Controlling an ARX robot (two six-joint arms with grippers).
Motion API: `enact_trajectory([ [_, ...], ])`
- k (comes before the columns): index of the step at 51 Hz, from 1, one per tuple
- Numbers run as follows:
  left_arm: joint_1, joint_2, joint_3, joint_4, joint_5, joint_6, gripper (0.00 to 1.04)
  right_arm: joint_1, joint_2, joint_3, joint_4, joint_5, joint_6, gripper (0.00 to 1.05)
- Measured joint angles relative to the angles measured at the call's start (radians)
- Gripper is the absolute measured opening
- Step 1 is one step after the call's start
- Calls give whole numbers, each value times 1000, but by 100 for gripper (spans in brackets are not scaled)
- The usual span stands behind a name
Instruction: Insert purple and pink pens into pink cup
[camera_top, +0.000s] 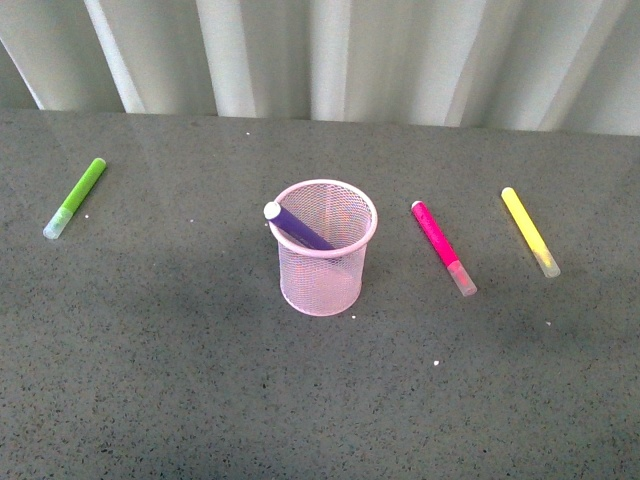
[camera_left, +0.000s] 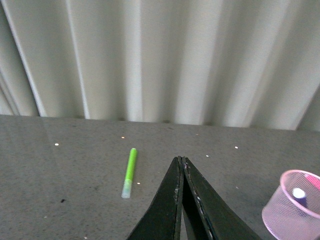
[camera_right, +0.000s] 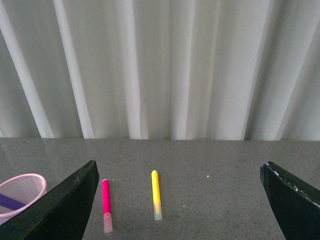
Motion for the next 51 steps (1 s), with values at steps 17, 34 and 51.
enact_trajectory([
  [17,-93,-200,0,-182,-87,0,4,0,0,0,0,0,0,98],
  [34,-93,-334,0,-311,-88,0,4,0,0,0,0,0,0,98],
  [51,-93,-429,0,-405,-88,0,4,0,0,0,0,0,0,98],
])
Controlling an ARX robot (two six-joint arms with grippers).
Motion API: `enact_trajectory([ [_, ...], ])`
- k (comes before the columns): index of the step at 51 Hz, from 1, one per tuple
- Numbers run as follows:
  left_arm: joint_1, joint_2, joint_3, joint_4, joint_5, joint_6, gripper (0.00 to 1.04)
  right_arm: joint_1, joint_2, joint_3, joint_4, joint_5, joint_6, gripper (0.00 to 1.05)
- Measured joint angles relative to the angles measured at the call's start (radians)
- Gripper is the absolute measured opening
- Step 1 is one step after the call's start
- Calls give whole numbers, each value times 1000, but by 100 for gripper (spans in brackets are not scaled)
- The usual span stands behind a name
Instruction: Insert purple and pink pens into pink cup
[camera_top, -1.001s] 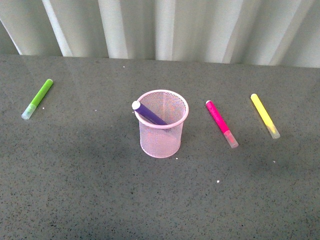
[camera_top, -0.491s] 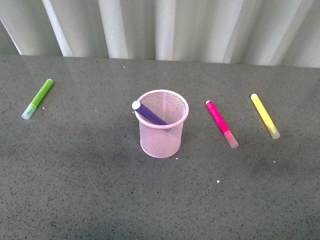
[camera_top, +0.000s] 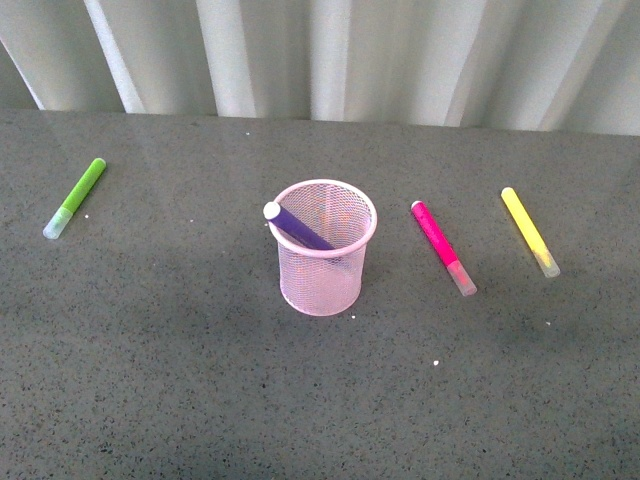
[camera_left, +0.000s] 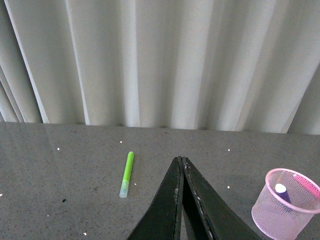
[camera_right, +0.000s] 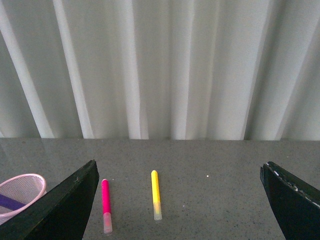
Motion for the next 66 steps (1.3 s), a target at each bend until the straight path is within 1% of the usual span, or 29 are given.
enact_trajectory([
  [13,0,-61,0,-62,0,0,4,0,0,0,0,0,0,98],
  [14,0,-87,0,-91,0,0,4,0,0,0,0,0,0,98],
  [16,0,-167,0,-203,0,0,4,0,0,0,0,0,0,98],
  [18,0,-209,0,-227,-1,0,4,0,0,0,0,0,0,98],
  [33,0,-226,0,-233,-2,0,4,0,0,0,0,0,0,98],
  [34,0,-225,0,-233,-2,0,6,0,0,0,0,0,0,98],
  [37,0,-226,0,-233,-2,0,20,0,0,0,0,0,0,98],
  [39,0,-226,0,-233,-2,0,28,0,0,0,0,0,0,98],
  [43,0,-226,0,-233,-2,0,38,0,0,0,0,0,0,98],
  [45,0,-226,0,-233,-2,0,45,0,0,0,0,0,0,98],
  [46,0,-226,0,-233,-2,0,47,0,0,0,0,0,0,98],
  [48,0,-226,0,-233,-2,0,54,0,0,0,0,0,0,98],
  [49,0,-226,0,-233,-2,0,56,0,0,0,0,0,0,98],
  [51,0,-226,0,-233,-2,0,63,0,0,0,0,0,0,98],
  [52,0,-226,0,-233,-2,0,65,0,0,0,0,0,0,98],
  [59,0,-226,0,-233,-2,0,87,-1,0,0,-1,-4,3,98],
  [61,0,-226,0,-233,-2,0,92,-18,11,3,-7,-60,30,98],
  [63,0,-226,0,-233,-2,0,99,-57,54,3,21,-160,71,98],
  [64,0,-226,0,-233,-2,0,100,-78,89,6,53,-201,98,98],
  [66,0,-226,0,-233,-1,2,99,-107,150,15,116,-238,120,98],
])
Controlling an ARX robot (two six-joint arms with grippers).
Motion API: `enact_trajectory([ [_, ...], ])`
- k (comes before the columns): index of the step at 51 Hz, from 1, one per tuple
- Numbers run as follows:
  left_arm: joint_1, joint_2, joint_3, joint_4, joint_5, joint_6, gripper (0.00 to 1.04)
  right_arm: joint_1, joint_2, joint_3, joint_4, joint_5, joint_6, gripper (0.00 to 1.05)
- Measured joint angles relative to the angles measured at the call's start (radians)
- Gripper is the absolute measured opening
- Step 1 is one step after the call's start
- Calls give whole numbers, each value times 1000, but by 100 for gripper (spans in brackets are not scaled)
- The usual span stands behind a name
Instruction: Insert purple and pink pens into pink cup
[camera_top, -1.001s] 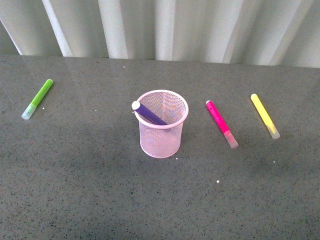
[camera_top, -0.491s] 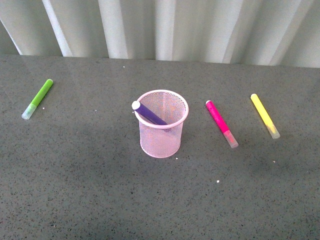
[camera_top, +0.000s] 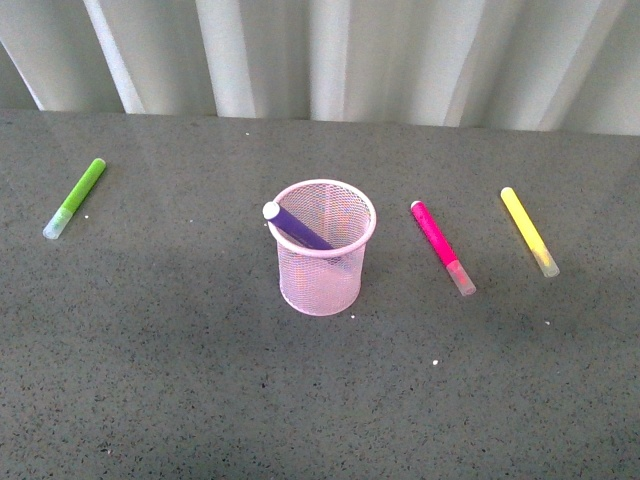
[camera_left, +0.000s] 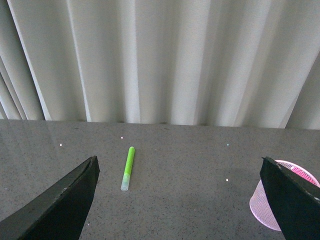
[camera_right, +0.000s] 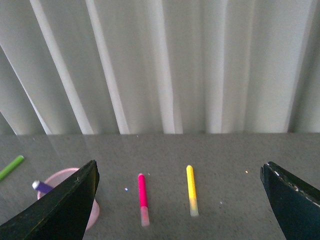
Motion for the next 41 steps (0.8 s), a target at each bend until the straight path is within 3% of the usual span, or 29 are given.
enact_trajectory([
  [5,0,0,0,0,0,0,98,-61,200,58,208,-49,50,98],
  [12,0,-1,0,0,-1,0,98,-87,533,229,494,-10,60,98],
  [17,0,0,0,0,0,0,98,-86,745,378,585,25,34,98],
  [23,0,0,0,0,0,0,98,-80,1030,640,461,84,14,98],
  [33,0,0,0,0,0,0,98,-19,1592,1288,-17,214,-74,98],
  [41,0,0,0,0,-1,0,98,50,1825,1511,-262,211,-97,98],
])
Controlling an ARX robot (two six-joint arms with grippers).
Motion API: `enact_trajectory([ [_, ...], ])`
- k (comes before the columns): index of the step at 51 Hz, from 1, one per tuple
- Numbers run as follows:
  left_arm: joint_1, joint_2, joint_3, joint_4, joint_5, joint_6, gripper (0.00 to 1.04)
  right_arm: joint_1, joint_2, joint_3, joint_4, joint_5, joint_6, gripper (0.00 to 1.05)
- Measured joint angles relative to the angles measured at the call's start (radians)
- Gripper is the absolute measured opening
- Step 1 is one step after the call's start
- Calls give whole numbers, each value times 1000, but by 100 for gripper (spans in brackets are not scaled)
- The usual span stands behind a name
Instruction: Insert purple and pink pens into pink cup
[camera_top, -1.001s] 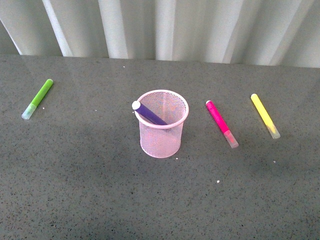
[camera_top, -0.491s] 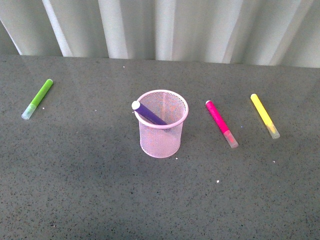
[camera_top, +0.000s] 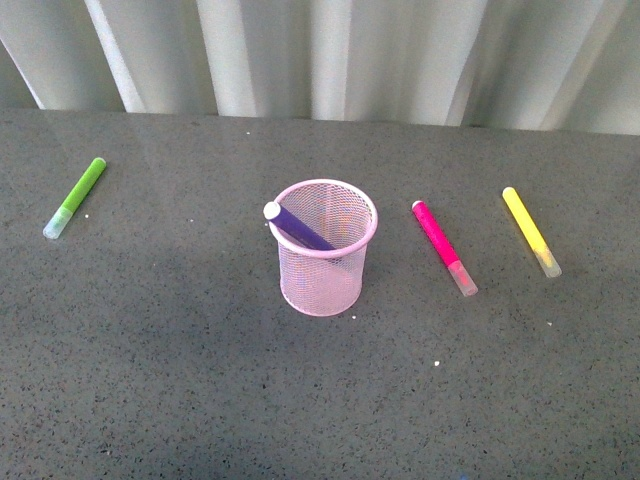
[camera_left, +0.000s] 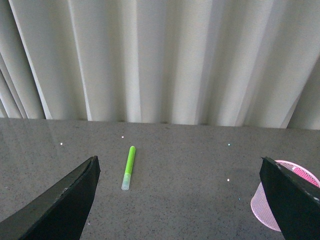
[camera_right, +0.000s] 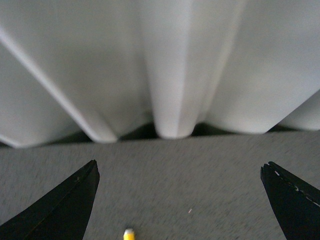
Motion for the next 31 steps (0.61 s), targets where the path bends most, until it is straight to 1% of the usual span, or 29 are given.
enact_trajectory([
  [6,0,0,0,0,0,0,98,63,51,-16,-68,-52,20,98],
  [12,0,0,0,0,0,0,98,142,32,-108,-59,-133,64,98],
  [16,0,0,0,0,0,0,98,210,-5,-204,-33,-185,85,98],
  [18,0,0,0,0,0,0,98,239,-11,-237,-23,-195,90,98],
  [22,0,0,0,0,0,0,98,256,3,-257,-18,-195,101,98],
  [31,0,0,0,0,0,0,98,242,106,-241,-25,-180,116,98],
])
